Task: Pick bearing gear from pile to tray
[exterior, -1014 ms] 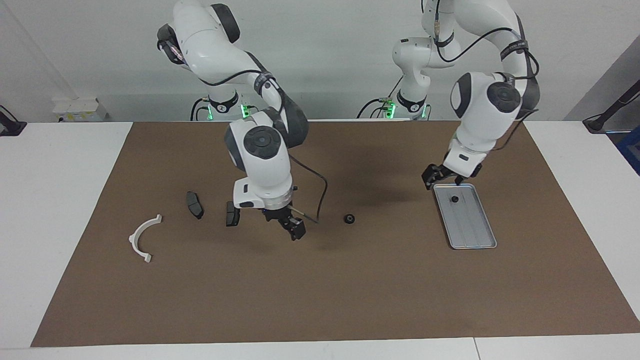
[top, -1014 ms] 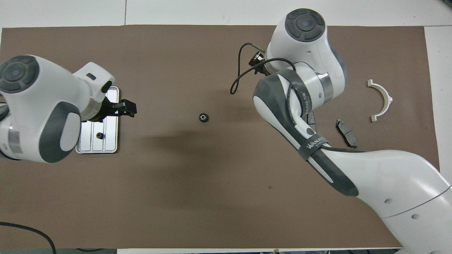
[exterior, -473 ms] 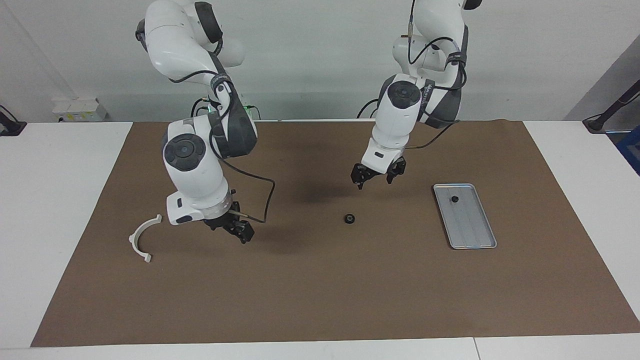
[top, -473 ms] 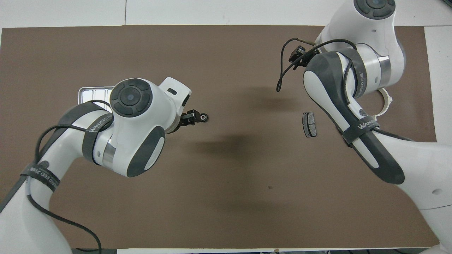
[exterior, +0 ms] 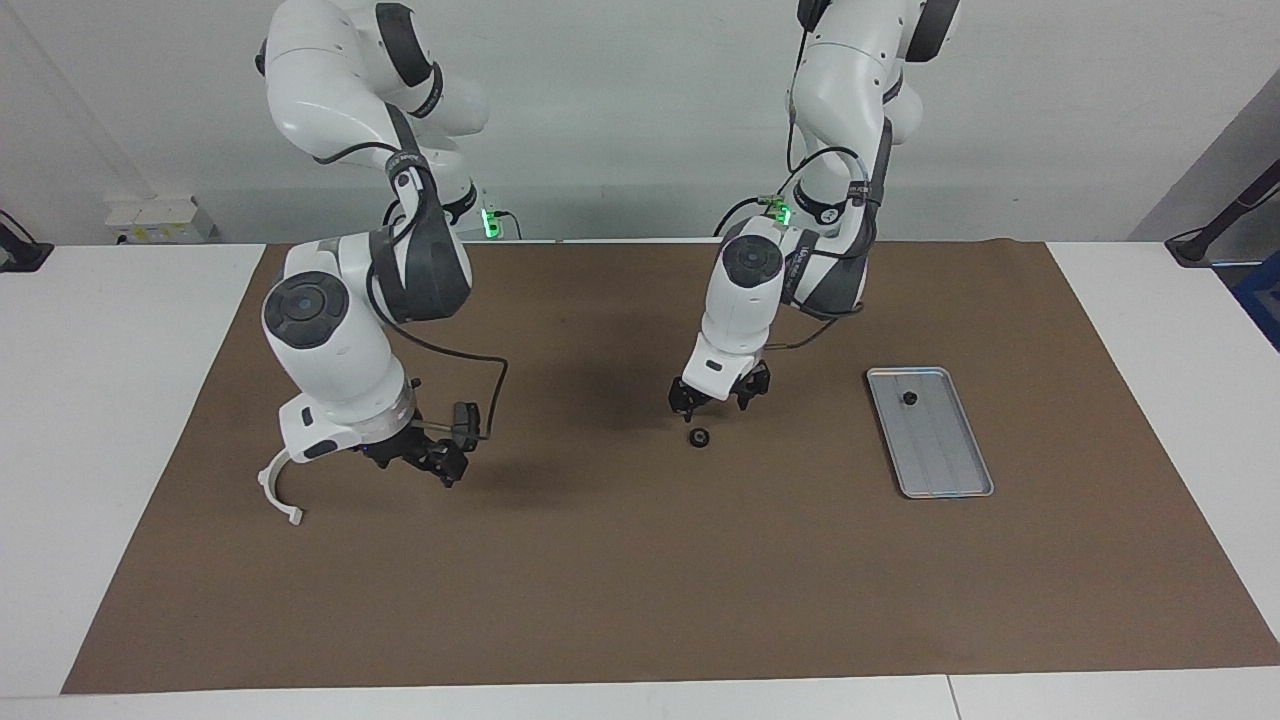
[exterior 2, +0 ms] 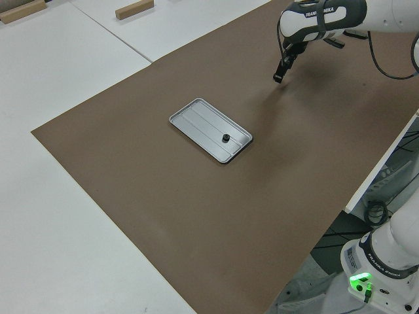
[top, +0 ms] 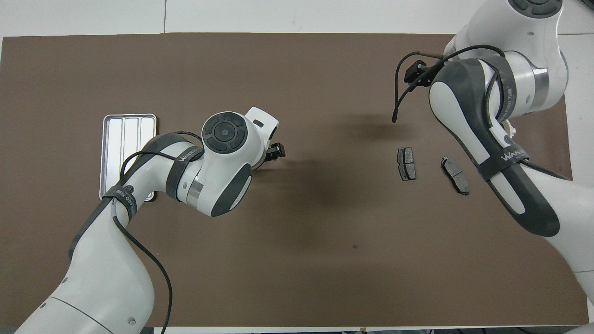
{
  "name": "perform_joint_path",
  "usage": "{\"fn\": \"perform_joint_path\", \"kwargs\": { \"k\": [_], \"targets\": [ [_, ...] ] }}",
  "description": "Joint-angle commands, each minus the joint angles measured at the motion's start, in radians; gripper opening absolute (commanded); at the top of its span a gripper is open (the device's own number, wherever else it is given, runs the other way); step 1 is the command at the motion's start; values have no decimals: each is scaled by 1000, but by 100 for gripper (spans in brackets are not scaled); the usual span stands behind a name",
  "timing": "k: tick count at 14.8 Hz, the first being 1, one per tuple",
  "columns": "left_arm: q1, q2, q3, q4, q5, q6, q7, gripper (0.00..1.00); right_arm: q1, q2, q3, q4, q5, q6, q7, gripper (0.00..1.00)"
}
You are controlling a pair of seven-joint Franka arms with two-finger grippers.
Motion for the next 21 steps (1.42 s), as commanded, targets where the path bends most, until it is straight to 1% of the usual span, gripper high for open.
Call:
{"fn": "perform_joint_path", "kwargs": {
  "k": [1,2,4,5,7,8,10,12,13,15,16,17,18,20,21],
  "targets": [
    [-7,39,15,61,33,-2,-20,99,-23,-64,-12,-50,16,-6,-144,100],
    [-7,41,15,60,39,4,-20,99,-8,-87,-61,-65,18,-6,-207,100],
    [-10,57,15,60,47,23,-20,99,57,-118,-158,-82,20,-2,-348,100],
    [-10,60,15,60,45,27,-20,99,61,-134,-176,-87,21,-3,-400,100],
    [-13,64,15,60,45,43,-20,99,57,-182,-187,-118,23,-3,-459,100],
    [-18,74,15,61,44,44,-20,99,55,-225,-192,-148,27,0,-468,100],
    [-42,134,17,113,48,32,-46,99,58,-343,-196,-234,33,-5,-467,100],
    [-44,139,23,135,50,5,-51,99,61,-464,-196,-318,35,-34,-462,100],
    [-44,140,23,137,50,1,-51,99,63,-507,-195,-337,42,-78,-462,100],
    [-45,140,23,138,55,1,-51,99,60,-552,-196,-340,108,-182,-460,100],
    [-45,139,23,137,56,0,-51,99,60,-575,-196,-342,116,-209,-460,100],
    [-44,139,24,137,65,0,-51,95,61,-587,-196,-342,116,-235,-459,100],
    [-41,139,24,137,90,0,-51,94,63,-599,-196,-342,116,-256,-460,100],
    [-32,139,24,137,99,0,-51,93,65,-635,-196,-371,118,-281,-460,100],
    [-32,139,24,135,99,-2,-51,91,66,-650,-196,-382,119,-298,-460,100]
  ]
}}
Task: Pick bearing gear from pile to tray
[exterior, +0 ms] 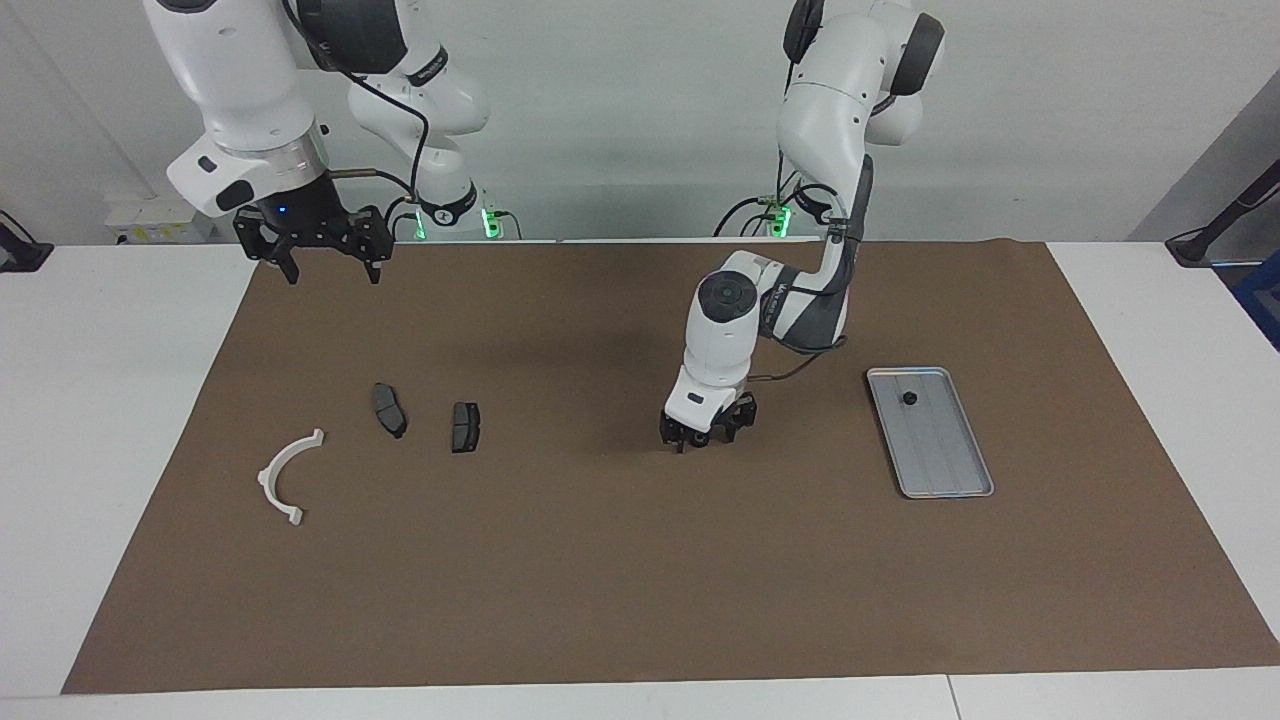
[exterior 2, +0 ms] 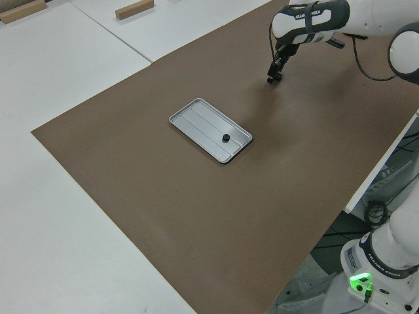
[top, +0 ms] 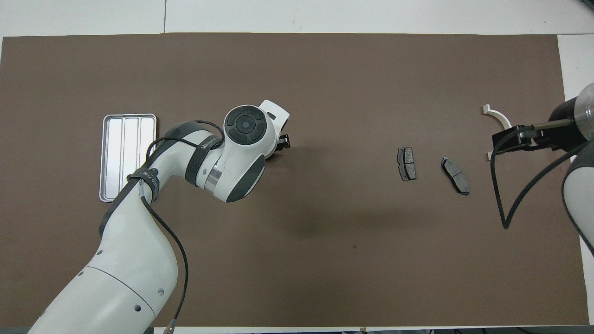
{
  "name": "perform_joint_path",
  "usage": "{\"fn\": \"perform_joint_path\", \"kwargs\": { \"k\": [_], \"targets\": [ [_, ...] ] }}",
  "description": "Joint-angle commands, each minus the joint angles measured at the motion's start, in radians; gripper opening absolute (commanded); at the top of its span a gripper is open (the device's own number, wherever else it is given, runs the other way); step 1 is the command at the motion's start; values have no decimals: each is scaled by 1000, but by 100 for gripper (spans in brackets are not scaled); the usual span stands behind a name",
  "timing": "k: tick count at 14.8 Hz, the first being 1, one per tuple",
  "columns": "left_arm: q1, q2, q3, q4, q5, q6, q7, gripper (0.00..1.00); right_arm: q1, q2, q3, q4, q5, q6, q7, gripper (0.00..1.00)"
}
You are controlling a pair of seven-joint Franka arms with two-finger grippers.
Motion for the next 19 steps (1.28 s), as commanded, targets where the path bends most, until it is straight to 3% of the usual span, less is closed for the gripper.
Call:
{"fn": "perform_joint_path", "kwargs": {
  "k": [1,4,16,17,19],
  "targets": [
    [-6,12,9,25,28,-25,-27,89,6,-51,-11,-56,21,-33,-19,100],
    [-11,12,9,25,27,-35,-30,75,23,-68,-11,-50,42,-71,-17,100],
    [-30,9,6,15,27,-65,-53,74,8,-57,-5,-19,99,-70,27,100],
    [-30,9,6,13,27,-64,-53,71,3,-56,-5,-19,98,-68,27,100],
    [-27,9,6,13,27,-58,-51,49,-4,-56,-6,-22,97,-70,23,100]
  ]
}}
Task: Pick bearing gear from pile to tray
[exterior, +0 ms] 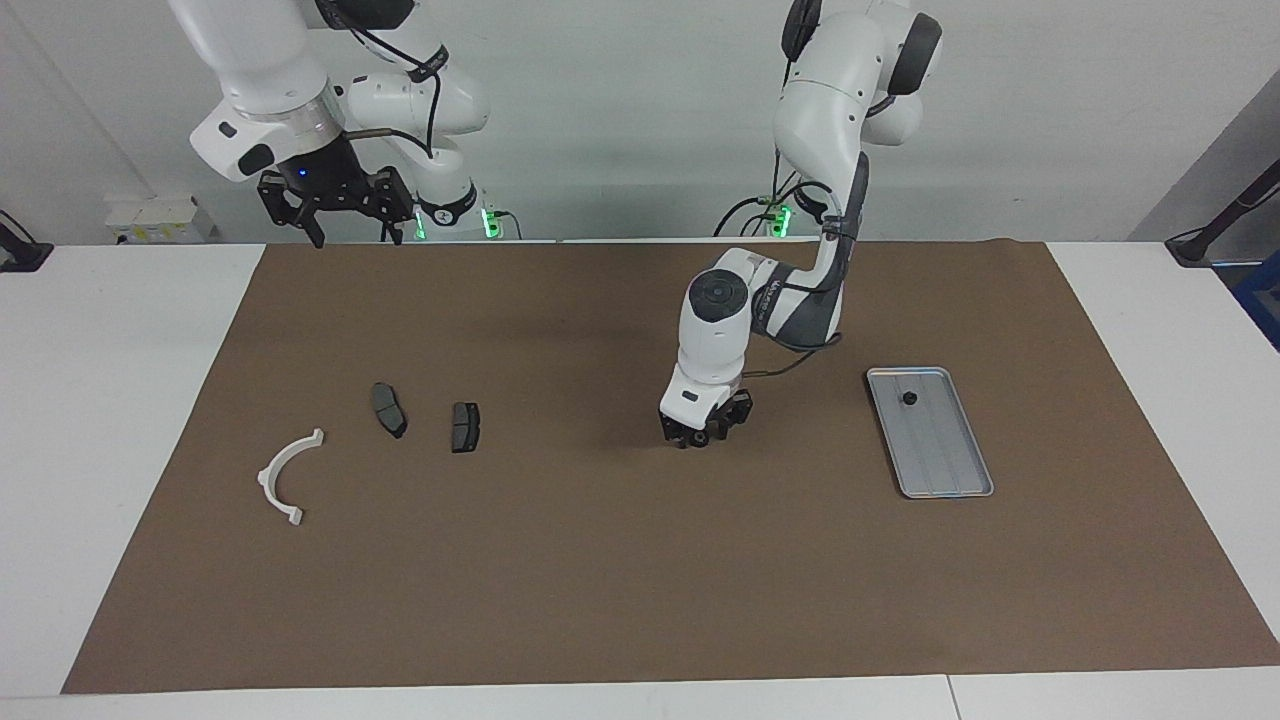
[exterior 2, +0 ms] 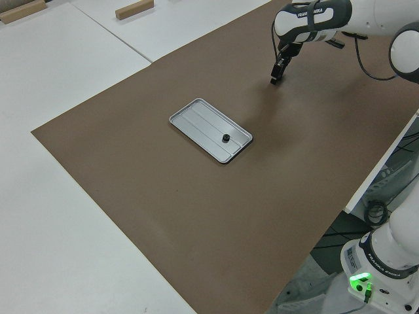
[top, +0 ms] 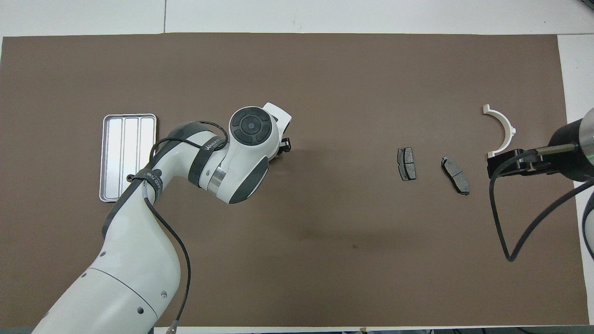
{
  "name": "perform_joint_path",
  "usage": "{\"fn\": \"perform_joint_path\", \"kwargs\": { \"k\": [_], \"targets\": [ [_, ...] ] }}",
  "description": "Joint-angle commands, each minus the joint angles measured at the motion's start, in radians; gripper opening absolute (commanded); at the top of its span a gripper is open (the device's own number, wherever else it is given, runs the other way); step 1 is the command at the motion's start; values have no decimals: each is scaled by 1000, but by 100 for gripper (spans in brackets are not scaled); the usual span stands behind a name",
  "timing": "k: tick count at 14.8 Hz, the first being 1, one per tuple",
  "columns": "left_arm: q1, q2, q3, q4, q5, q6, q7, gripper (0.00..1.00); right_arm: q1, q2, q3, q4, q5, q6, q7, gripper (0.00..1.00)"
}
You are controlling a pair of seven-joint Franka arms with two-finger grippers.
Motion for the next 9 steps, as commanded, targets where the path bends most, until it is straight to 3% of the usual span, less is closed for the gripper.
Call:
{"fn": "perform_joint_path", "kwargs": {
  "k": [1,4,7,9],
  "targets": [
    [-7,10,11,10,25,-19,-19,35,-22,0,0,-5,24,4,6,100],
    [10,7,12,22,25,-29,-10,9,-17,-4,0,-8,24,0,8,100],
    [59,-16,12,45,26,-67,19,4,-17,-4,0,-8,24,-1,9,100],
    [123,-53,11,99,13,-209,144,5,-16,-4,0,-7,21,-1,11,100]
  ]
}}
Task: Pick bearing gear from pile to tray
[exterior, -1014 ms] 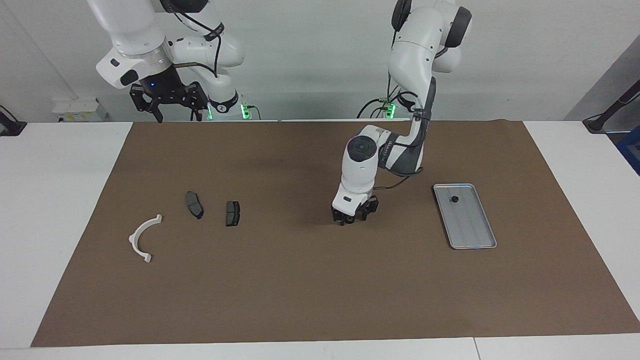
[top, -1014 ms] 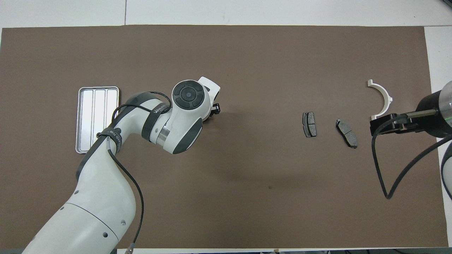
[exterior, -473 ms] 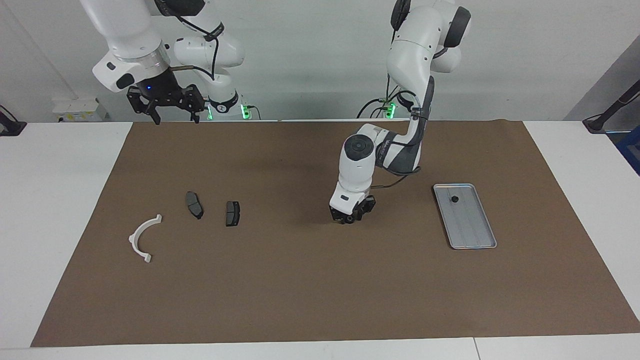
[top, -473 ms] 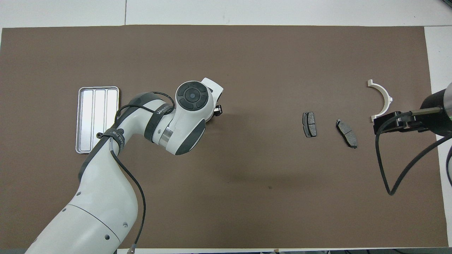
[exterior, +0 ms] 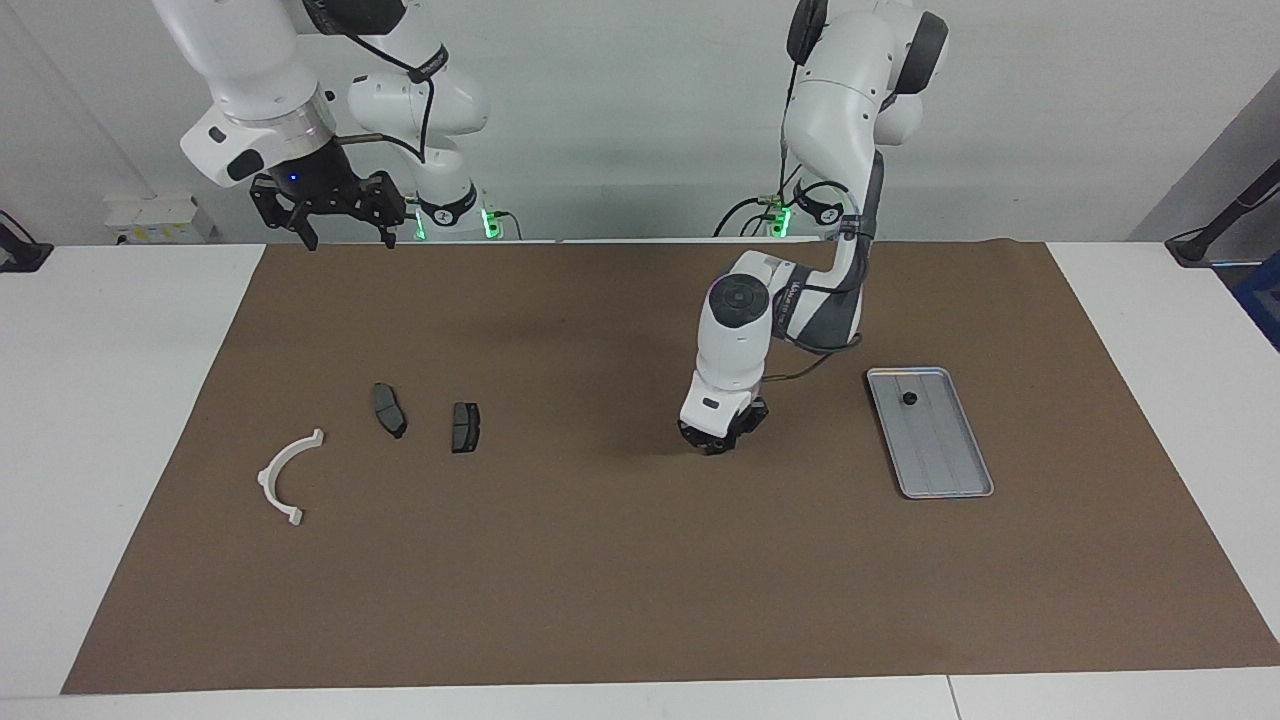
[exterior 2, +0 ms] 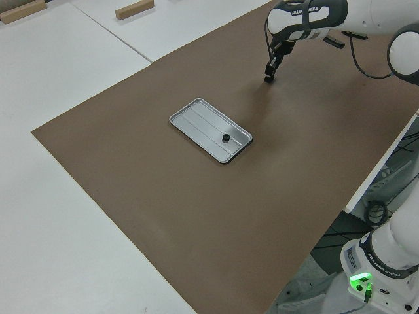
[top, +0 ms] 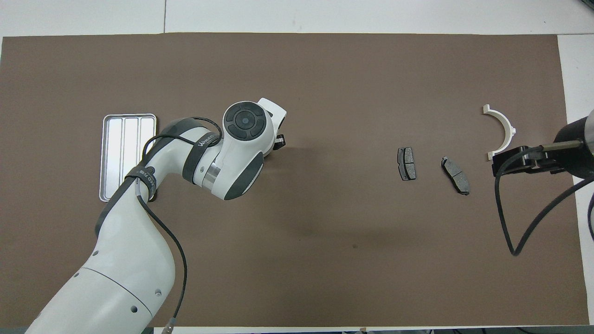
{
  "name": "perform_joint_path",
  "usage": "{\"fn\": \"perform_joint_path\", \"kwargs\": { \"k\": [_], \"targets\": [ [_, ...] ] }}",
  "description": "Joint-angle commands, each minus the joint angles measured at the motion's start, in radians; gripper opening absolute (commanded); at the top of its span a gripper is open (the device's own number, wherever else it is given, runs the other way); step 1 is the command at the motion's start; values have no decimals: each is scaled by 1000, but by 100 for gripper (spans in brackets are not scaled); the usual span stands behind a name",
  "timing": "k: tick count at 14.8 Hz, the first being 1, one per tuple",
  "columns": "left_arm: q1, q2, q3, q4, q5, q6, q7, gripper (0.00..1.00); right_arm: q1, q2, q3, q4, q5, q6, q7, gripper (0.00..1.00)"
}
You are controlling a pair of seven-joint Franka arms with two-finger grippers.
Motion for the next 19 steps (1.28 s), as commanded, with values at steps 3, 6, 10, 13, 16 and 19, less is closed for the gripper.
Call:
{"fn": "perform_joint_path", "kwargs": {
  "k": [3,6,10,13,16,19],
  "targets": [
    [239,-179,-11,55,-60,-281,354,5,-4,-7,2,-6,14,-1,11,100],
    [417,-253,-5,55,-94,-369,606,7,-2,-8,2,-6,12,-3,12,100],
    [594,-266,-5,31,-94,-346,905,8,-10,-7,1,-6,-9,5,14,100],
    [590,-298,-5,-151,-94,-101,898,8,-4,-7,1,-8,-48,7,12,100],
    [585,-290,-7,-241,-94,25,875,8,-2,-7,1,-6,-54,7,14,100],
    [557,-276,-7,-270,-94,95,831,8,-13,-10,1,-6,-39,5,16,100]
  ]
}}
